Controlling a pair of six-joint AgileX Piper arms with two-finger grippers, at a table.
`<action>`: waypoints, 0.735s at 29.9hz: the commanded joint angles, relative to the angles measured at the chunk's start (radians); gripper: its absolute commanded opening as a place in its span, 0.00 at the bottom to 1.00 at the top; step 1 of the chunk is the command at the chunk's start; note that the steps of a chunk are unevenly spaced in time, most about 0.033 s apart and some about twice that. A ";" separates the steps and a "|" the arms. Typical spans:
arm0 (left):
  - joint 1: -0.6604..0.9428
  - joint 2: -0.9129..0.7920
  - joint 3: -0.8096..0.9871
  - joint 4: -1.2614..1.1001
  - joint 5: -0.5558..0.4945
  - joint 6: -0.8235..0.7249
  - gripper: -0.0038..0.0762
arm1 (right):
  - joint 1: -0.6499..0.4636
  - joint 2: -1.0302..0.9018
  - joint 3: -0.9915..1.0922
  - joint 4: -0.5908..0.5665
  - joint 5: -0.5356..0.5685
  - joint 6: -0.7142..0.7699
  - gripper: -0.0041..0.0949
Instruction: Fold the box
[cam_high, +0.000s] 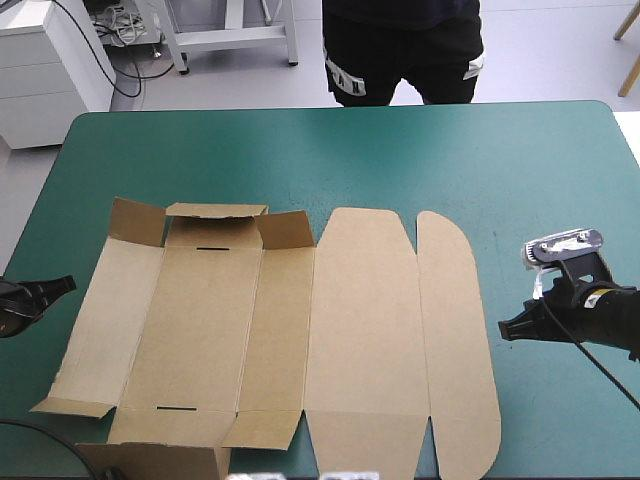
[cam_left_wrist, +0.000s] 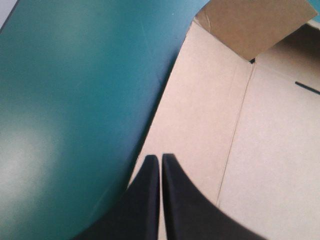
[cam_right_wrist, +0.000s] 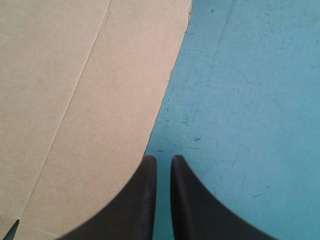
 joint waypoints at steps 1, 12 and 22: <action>0.002 -0.012 -0.033 0.000 -0.020 0.000 0.06 | -0.010 -0.011 -0.025 0.010 -0.045 -0.009 0.13; 0.002 -0.012 -0.031 0.019 -0.032 -0.011 0.81 | -0.010 -0.011 -0.025 0.010 -0.046 -0.011 0.13; 0.002 0.028 -0.020 0.094 -0.060 -0.051 0.85 | -0.010 -0.011 -0.025 0.010 -0.046 -0.013 0.13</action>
